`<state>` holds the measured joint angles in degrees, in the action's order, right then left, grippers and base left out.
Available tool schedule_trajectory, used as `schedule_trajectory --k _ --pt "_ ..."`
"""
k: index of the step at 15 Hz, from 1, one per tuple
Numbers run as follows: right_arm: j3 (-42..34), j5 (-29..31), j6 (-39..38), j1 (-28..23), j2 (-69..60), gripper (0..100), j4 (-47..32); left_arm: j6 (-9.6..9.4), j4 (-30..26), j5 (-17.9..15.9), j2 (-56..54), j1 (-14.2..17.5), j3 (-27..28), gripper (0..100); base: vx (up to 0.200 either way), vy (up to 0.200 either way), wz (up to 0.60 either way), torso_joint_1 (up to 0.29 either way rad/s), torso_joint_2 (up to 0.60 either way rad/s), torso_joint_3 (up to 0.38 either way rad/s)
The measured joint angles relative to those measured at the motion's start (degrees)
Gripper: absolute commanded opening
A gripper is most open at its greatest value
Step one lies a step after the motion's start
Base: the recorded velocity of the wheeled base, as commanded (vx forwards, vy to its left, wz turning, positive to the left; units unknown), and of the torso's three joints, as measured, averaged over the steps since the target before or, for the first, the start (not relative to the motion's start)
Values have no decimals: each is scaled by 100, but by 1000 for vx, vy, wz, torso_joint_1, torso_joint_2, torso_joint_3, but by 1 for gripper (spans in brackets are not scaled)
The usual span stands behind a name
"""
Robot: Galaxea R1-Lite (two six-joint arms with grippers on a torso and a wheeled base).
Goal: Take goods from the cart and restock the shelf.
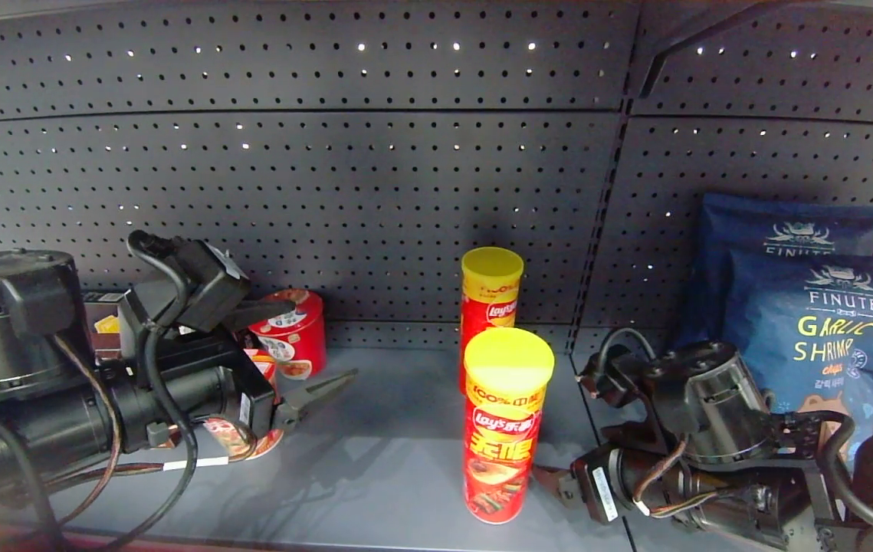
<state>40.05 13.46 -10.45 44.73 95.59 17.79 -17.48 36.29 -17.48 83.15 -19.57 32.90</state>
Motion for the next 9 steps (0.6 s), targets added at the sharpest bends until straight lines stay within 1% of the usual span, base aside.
schedule_trajectory --k 9 --pt "-22 -7 0 80 20 100 44 -6 0 -11 15 -2 -55 100 0 0 0 0 0 0"
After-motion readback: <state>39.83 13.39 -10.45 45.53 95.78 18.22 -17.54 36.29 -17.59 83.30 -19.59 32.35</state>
